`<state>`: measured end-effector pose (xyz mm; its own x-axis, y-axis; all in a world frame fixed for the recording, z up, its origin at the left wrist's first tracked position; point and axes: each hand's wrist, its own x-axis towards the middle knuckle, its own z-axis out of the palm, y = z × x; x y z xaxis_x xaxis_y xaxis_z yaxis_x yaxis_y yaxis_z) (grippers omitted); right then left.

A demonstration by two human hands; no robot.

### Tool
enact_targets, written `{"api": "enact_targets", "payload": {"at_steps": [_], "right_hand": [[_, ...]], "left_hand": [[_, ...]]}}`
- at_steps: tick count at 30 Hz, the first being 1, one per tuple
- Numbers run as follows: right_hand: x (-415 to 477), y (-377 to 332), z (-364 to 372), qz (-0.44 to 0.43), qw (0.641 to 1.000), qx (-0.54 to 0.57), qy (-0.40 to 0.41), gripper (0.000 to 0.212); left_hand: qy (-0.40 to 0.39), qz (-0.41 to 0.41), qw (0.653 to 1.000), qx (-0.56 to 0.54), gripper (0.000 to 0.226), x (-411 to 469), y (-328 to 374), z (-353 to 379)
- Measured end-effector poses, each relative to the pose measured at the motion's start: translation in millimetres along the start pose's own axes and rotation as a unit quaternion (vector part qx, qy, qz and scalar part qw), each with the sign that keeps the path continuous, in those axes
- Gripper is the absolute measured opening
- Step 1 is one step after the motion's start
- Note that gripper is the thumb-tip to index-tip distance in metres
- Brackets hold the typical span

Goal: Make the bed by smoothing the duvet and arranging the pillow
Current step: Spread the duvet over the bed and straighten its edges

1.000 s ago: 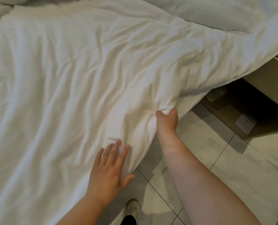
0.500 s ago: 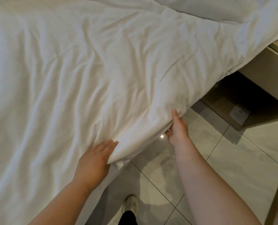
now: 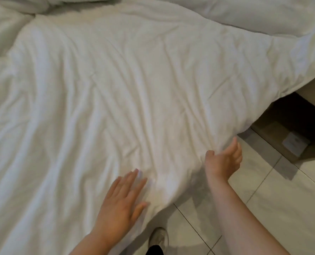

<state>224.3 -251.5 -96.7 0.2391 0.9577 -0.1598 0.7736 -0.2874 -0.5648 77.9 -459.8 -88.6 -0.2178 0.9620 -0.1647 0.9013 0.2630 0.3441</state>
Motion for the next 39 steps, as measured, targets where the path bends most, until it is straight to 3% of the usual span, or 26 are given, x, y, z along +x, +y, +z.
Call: {"api": "enact_targets", "payload": {"at_steps": [3,6,7,9,12,15,16,17,19,21,23,25,26,28,30,31,32,34,37,39], "right_hand": [[-51.6,-20.8,31.1,-0.282,0.959,0.007,0.017,0.061],[-113.7,-30.7,70.7,-0.480,0.866,-0.088,-0.110,0.053],[-130.9,-28.3,81.3,-0.511,0.840,-0.124,-0.136,0.047],[-154.2,-19.4,95.6,-0.493,0.836,-0.176,-0.166,0.053],[-173.4,-19.4,97.6,-0.459,0.846,-0.220,-0.158,0.045],[-208.3,-42.7,93.4,-0.397,0.870,-0.246,-0.157,0.052],[-229.4,-47.6,93.6,-0.421,0.863,-0.233,-0.151,0.054],[-254.1,-47.5,97.9,-0.469,0.842,-0.203,-0.173,0.058],[-319.8,-42.0,109.7,-0.578,0.754,-0.205,-0.237,0.062],[-380.8,-32.1,129.2,-0.650,0.689,-0.214,-0.240,0.063],[-426.2,-30.5,145.8,-0.630,0.704,-0.215,-0.249,0.064],[-451.1,-33.6,155.6,-0.590,0.718,-0.256,-0.264,0.065],[-461.4,-41.0,157.1,-0.557,0.732,-0.294,-0.260,0.069],[-472.5,-60.9,151.4,-0.511,0.724,-0.396,-0.241,0.072],[-493.6,-87.1,137.6,-0.394,0.744,-0.448,-0.300,0.060],[-508.4,-100.6,133.9,-0.353,0.770,-0.427,-0.316,0.054],[-523.5,-111.7,134.3,-0.345,0.799,-0.385,-0.307,0.043],[-559.8,-134.9,141.6,-0.362,0.820,-0.333,-0.293,0.034],[-619.7,-163.5,173.9,-0.427,0.811,-0.255,-0.309,0.066],[-661.8,-175.9,199.8,-0.454,0.793,-0.259,-0.312,0.063]], "left_hand": [[0.125,-0.157,0.980,0.012,0.058,-30.8,-45.3,-17.9],[0.103,-0.339,0.935,0.027,0.071,-79.1,-98.1,-23.3],[0.062,-0.380,0.923,0.015,0.076,-98.1,-114.2,-20.0],[-0.012,-0.410,0.912,0.015,0.078,-133.0,-137.6,-6.9],[-0.044,-0.368,0.927,0.050,0.072,-158.5,-158.1,1.2],[-0.048,-0.346,0.937,0.030,0.071,-166.8,-172.8,-4.6],[-0.038,-0.342,0.939,0.014,0.067,-174.9,-180.0,-7.1],[-0.027,-0.333,0.942,-0.005,0.064,-187.3,-186.5,-8.3],[-0.018,-0.320,0.946,-0.043,0.064,-223.4,-202.5,-10.1],[0.017,-0.325,0.944,-0.060,0.065,-262.4,-222.5,-11.1],[0.048,-0.306,0.949,-0.056,0.064,-302.3,-250.7,-7.7],[0.024,-0.301,0.950,-0.085,0.067,-336.9,-280.8,-14.2],[0.010,-0.315,0.946,-0.074,0.073,-352.5,-293.0,-22.2],[0.036,-0.320,0.947,-0.015,0.091,-384.5,-308.9,-40.3],[0.010,-0.325,0.944,-0.054,0.068,-419.2,-321.2,-59.3],[0.039,-0.329,0.942,-0.060,0.056,-431.8,-329.0,-68.0],[0.111,-0.321,0.940,-0.036,0.048,-442.7,-337.4,-77.0],[0.102,-0.348,0.929,-0.076,0.039,-460.1,-354.6,-98.7],[0.062,-0.372,0.916,-0.136,0.040,-481.6,-394.6,-119.4],[0.081,-0.386,0.910,-0.126,0.039,-497.7,-427.4,-140.7]]}}
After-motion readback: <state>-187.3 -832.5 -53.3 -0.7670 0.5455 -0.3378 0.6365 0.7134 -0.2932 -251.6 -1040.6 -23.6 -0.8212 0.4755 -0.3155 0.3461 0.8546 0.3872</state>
